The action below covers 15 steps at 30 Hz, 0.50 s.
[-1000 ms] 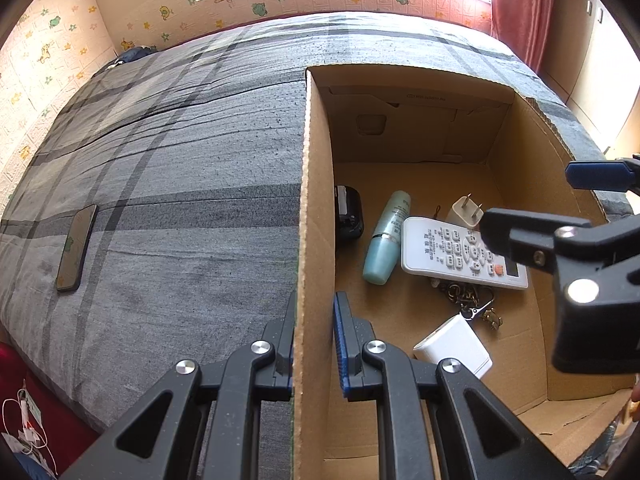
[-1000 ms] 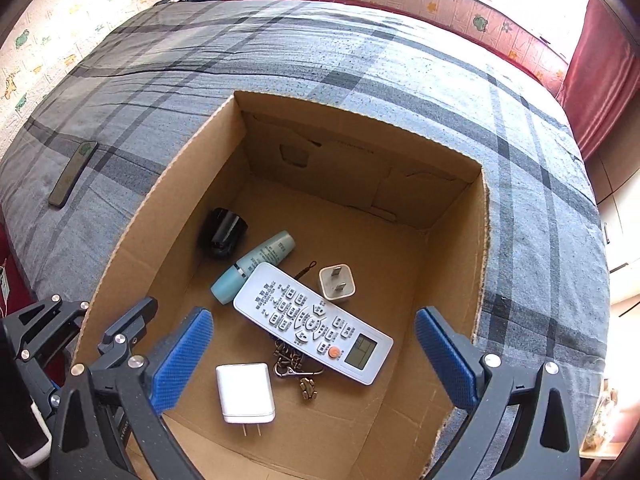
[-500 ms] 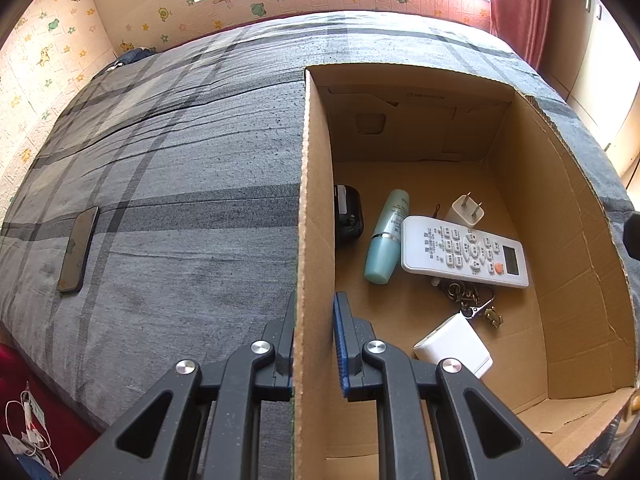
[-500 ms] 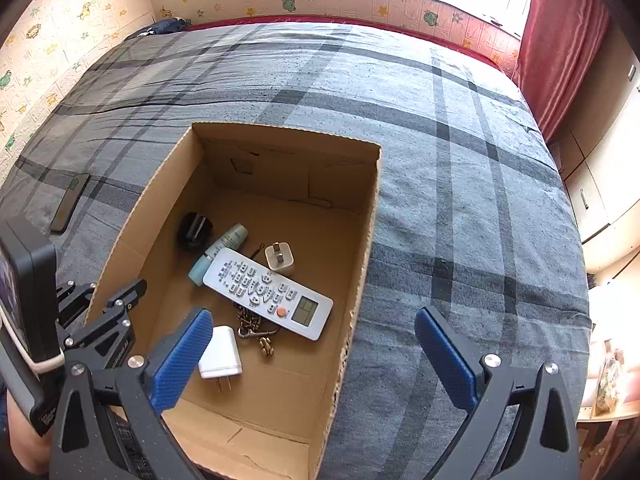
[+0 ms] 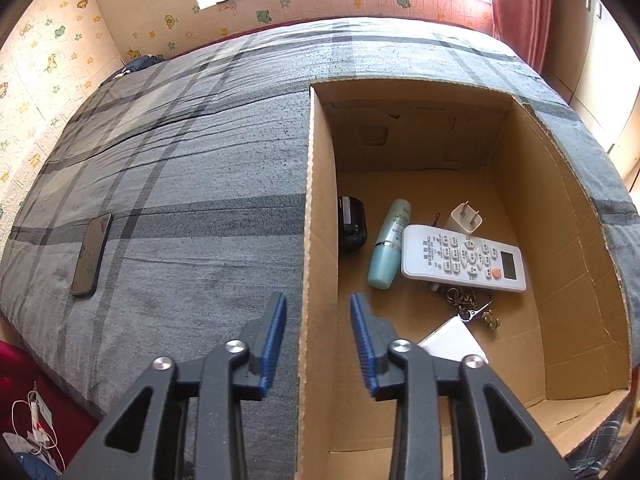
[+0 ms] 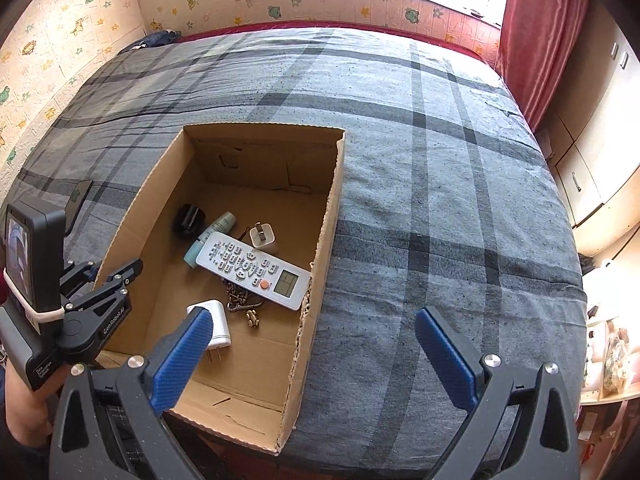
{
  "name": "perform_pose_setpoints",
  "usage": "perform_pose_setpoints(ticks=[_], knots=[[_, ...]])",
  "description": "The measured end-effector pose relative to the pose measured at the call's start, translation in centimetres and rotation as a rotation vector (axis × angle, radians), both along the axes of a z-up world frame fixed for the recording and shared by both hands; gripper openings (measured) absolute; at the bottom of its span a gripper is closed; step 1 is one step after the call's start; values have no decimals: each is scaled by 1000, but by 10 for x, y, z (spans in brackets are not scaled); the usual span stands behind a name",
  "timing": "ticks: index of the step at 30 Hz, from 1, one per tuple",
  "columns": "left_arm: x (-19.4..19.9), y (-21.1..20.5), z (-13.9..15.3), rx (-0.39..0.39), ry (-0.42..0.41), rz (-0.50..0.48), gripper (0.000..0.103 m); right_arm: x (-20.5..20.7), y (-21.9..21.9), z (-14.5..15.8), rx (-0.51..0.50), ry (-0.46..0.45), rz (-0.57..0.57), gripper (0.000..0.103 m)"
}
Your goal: Organize rigid objects
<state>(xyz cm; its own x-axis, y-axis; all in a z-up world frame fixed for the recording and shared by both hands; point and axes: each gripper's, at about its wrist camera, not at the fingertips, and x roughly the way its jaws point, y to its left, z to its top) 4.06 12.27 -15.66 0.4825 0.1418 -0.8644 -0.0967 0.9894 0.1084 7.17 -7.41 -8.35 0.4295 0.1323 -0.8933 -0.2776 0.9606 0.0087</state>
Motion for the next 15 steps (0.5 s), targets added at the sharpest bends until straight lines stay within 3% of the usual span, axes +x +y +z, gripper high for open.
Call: perform_pose_setpoints(ticks=[2, 4, 7, 11, 15], knots=[[-4, 0, 9, 6, -12, 7, 69, -3, -1, 3, 9, -7, 1, 103], [-9, -2, 18, 2, -19, 1, 73, -6, -2, 6, 10, -15, 4, 103], [-16, -7, 29, 1, -24, -2, 94, -10, -4, 10, 17, -26, 2, 103], [-33, -16, 47, 14, -67, -19, 103, -18, -6, 17, 21, -44, 2, 103], [-51, -24, 68, 20, -100, -21, 103, -29, -10, 27, 30, -68, -4, 103]])
